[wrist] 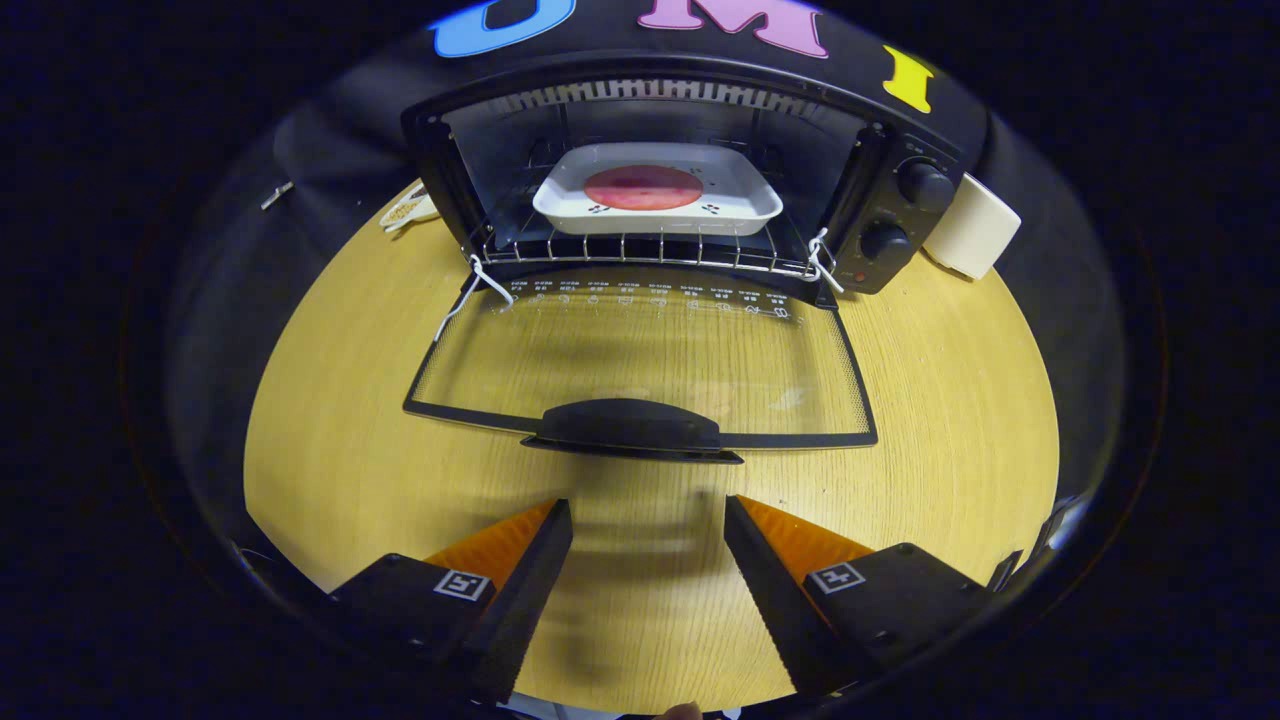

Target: Open the toaster oven, put the food inside, and close the toaster oven door.

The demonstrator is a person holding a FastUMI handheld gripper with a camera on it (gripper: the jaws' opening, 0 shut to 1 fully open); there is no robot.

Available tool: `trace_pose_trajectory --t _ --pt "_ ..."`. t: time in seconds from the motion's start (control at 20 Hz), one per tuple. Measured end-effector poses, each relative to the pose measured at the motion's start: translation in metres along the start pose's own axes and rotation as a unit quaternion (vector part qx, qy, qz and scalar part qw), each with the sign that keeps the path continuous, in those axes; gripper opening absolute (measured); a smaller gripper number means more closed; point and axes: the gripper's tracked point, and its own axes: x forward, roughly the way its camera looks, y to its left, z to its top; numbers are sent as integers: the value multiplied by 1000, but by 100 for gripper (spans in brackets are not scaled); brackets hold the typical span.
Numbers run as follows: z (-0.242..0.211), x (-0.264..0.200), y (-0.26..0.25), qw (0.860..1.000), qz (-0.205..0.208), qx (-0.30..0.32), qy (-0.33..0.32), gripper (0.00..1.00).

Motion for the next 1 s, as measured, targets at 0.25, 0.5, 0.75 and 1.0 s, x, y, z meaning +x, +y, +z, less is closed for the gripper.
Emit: trace_pose_trajectory --t 0.25,0.5,0.75,1.0 --pt "12 18 7 1000 -7 16 -3 100" --pt "19 23 8 998 -24 55 4 99" --pt "21 12 8 998 -15 59 -16 99" --pt "32 -15 8 996 -4 60 -60 99"
